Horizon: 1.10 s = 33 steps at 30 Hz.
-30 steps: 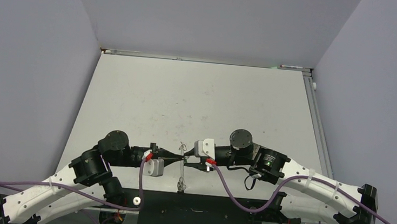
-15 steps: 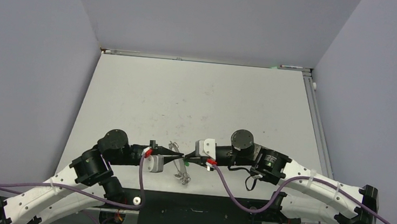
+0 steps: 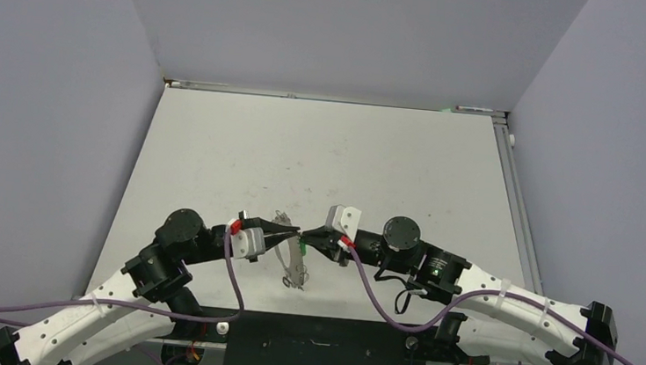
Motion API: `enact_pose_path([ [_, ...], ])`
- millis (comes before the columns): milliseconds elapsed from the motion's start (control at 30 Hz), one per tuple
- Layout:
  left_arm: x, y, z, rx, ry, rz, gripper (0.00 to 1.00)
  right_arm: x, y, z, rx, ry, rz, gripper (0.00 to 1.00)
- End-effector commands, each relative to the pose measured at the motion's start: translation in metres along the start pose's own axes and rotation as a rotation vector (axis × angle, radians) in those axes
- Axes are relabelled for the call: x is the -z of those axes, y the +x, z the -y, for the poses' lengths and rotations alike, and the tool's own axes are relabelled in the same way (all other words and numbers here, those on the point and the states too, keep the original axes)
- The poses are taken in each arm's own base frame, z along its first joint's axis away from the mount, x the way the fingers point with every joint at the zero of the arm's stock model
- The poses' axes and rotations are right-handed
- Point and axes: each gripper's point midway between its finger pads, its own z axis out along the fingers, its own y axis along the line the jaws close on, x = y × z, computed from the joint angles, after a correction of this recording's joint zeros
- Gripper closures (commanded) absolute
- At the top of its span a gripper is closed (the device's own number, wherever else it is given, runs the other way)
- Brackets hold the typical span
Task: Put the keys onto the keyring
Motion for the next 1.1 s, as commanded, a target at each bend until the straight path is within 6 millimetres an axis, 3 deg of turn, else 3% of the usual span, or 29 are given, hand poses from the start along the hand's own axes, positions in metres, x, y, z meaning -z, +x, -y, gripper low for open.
enact_pose_path([
  [0, -0.006, -0.031, -0.002, 0.015, 0.006, 0.11, 1.0, -0.006, -0.026, 0.035, -0.045, 0.168, 0.114, 0.95],
  [67, -0.004, -0.03, -0.002, 0.007, 0.003, 0.11, 0.91, -0.005, -0.026, 0.036, -0.038, 0.173, 0.111, 0.95],
  [167, -0.001, -0.032, -0.004, -0.014, -0.011, 0.119, 0.51, 0.001, -0.025, 0.037, -0.003, 0.171, 0.094, 0.95],
  [200, 0.001, -0.034, -0.004, -0.024, -0.017, 0.122, 0.45, 0.002, -0.024, 0.037, 0.014, 0.166, 0.078, 0.95],
  [333, 0.011, -0.047, 0.002, -0.084, 0.026, 0.125, 0.38, 0.01, -0.014, 0.028, 0.105, 0.097, -0.016, 0.95],
  [400, 0.015, -0.04, 0.019, -0.089, 0.118, 0.084, 0.32, 0.014, -0.013, 0.018, 0.125, 0.025, -0.059, 0.95],
  [433, 0.016, -0.039, 0.025, -0.095, 0.158, 0.071, 0.31, 0.016, -0.008, 0.013, 0.132, -0.015, -0.1, 0.95],
  [500, 0.015, -0.04, 0.03, -0.092, 0.207, 0.048, 0.32, 0.017, -0.017, 0.009, 0.134, -0.056, -0.109, 0.95],
  [600, 0.013, -0.041, 0.034, -0.099, 0.269, -0.013, 0.4, 0.017, -0.019, 0.001, 0.132, -0.11, -0.13, 0.95],
  [700, 0.011, -0.046, 0.033, -0.113, 0.302, -0.072, 0.49, 0.018, -0.02, -0.004, 0.125, -0.149, -0.15, 0.95],
  [900, -0.003, -0.05, 0.031, -0.103, 0.343, -0.12, 0.57, 0.02, -0.021, -0.014, 0.124, -0.192, -0.141, 0.95],
  [1067, -0.008, -0.041, 0.031, -0.106, 0.344, -0.17, 0.59, 0.023, -0.026, -0.019, 0.131, -0.204, -0.115, 0.95],
])
